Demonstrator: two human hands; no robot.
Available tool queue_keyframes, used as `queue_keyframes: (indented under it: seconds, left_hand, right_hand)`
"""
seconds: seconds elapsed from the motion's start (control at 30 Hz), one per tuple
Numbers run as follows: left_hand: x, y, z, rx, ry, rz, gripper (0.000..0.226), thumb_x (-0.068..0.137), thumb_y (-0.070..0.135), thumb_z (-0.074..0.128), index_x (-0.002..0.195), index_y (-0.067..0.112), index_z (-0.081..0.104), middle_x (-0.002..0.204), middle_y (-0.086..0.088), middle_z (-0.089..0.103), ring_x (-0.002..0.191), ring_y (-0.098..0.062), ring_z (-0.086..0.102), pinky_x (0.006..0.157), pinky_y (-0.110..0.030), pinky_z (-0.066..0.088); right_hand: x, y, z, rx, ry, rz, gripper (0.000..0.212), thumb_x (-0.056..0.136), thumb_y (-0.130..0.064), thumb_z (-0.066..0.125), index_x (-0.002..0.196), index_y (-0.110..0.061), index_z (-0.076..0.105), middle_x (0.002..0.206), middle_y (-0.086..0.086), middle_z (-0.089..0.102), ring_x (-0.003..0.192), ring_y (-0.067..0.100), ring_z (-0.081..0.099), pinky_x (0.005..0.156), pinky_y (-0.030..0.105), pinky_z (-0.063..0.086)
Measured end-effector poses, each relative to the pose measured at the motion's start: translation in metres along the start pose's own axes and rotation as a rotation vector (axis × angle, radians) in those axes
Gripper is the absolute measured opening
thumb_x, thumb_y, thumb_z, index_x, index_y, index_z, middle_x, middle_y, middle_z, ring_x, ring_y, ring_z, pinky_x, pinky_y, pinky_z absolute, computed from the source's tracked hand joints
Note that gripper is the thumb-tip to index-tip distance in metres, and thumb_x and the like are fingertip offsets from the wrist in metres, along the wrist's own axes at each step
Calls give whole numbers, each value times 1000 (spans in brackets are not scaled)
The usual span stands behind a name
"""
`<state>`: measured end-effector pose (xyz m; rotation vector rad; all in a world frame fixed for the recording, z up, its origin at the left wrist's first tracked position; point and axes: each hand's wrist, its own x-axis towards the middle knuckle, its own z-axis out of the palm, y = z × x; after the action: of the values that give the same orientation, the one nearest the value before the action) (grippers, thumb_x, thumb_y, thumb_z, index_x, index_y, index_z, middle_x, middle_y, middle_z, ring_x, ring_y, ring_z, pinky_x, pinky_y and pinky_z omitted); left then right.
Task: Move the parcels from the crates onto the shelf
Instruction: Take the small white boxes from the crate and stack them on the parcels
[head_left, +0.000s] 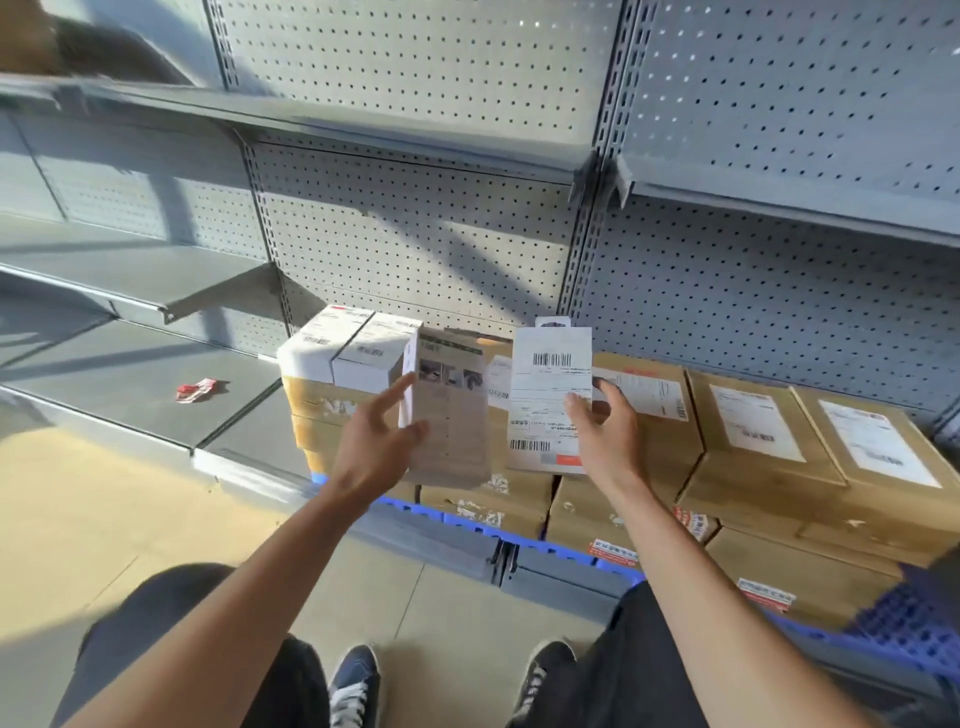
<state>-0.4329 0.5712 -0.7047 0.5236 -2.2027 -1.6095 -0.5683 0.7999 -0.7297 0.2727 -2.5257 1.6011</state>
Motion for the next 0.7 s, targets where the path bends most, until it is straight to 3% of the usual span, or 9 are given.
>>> queue_keyframes:
  seconds: [0.1,0.23,0.37,0.47,0.57,0.63,0.7]
  left_hand:
    - [20,-9,-8,7,2,-14,65,91,8,66,147,38,49,144,6,55,105,-17,66,79,-26,50]
    - [55,-21,-18,-16,24,-42,61,92,10,67,143,40,52,122,17,62,86,-3,71,68,-17,52]
    - [96,-28,-26,1,25,-28,57,94,12,67,141,43,53,82,35,69,76,-2,71,61,-20,50]
    - [120,-36,-27,-1,17,-32,59,95,14,67,143,44,51,83,48,63,78,3,71,70,-30,52]
    - [134,-44,-26,-9,8,-46,58,94,11,67,142,41,53,83,45,64,81,4,71,69,-25,50]
    - [141,-48,-30,-11,18,-46,57,93,11,68,140,41,56,99,35,69,83,4,71,68,-23,49]
    - [147,-51,-35,-11,28,-44,57,92,11,69,139,40,58,112,30,68,84,5,71,74,-29,54]
  right_hand:
    - [16,3,24,6,-17,29,44,99,-37,63,139,-20,55,108,-13,63,102,13,65,82,28,51]
    - [44,8,57,11,-29,54,55,96,-44,65,144,-21,52,116,-11,65,106,13,65,92,35,54]
    - [71,12,85,5,15,56,52,95,-43,67,141,-22,54,97,-18,63,91,5,65,77,24,51]
    - [88,18,104,13,24,87,59,95,-42,67,146,-19,48,96,-11,60,83,1,58,68,14,41]
    - [100,23,118,30,26,105,58,95,-39,69,144,-17,49,102,-8,63,89,6,62,78,23,45]
    - [107,25,126,18,33,106,55,94,-44,69,140,-18,54,97,-13,65,96,14,67,82,29,50]
    - [114,26,135,-2,38,103,53,92,-49,68,135,-20,58,99,-11,69,96,15,68,87,36,55]
